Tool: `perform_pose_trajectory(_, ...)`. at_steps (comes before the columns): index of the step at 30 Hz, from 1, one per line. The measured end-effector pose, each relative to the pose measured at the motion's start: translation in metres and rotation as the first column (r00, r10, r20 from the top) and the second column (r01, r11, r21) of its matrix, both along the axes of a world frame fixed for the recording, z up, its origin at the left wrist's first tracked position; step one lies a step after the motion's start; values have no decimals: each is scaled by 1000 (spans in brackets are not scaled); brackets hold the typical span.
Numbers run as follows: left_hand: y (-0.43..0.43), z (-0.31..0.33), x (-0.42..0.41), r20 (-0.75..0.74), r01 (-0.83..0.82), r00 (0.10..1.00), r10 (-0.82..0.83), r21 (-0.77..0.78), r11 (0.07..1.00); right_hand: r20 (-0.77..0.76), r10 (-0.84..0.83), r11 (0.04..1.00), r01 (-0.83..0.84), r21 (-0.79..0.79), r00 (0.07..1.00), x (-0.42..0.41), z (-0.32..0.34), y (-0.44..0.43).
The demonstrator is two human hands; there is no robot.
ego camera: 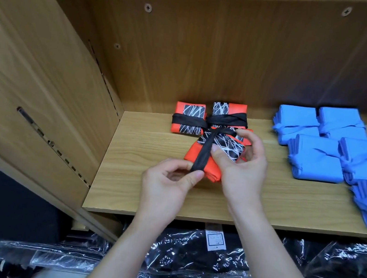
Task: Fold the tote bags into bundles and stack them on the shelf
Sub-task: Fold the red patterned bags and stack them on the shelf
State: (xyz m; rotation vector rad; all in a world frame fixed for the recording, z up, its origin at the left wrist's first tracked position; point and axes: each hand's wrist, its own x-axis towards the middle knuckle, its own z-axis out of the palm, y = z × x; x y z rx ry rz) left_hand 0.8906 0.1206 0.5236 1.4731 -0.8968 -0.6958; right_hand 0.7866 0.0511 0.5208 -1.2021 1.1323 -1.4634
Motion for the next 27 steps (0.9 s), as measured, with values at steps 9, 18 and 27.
perform_pose_trajectory(9,3,10,15,282,-9,959,12,-13,1000,-260,124,968,-174,-180,958,-7,-3,5)
perform_pose_trajectory(18,-6,7,14,-71,263,964,-256,120,957,-591,220,909,-383,-164,776,-8,3,12)
perform_pose_trajectory(27,5,6,22,-314,223,931,-184,94,970,-252,605,796,-567,211,755,-38,13,-7)
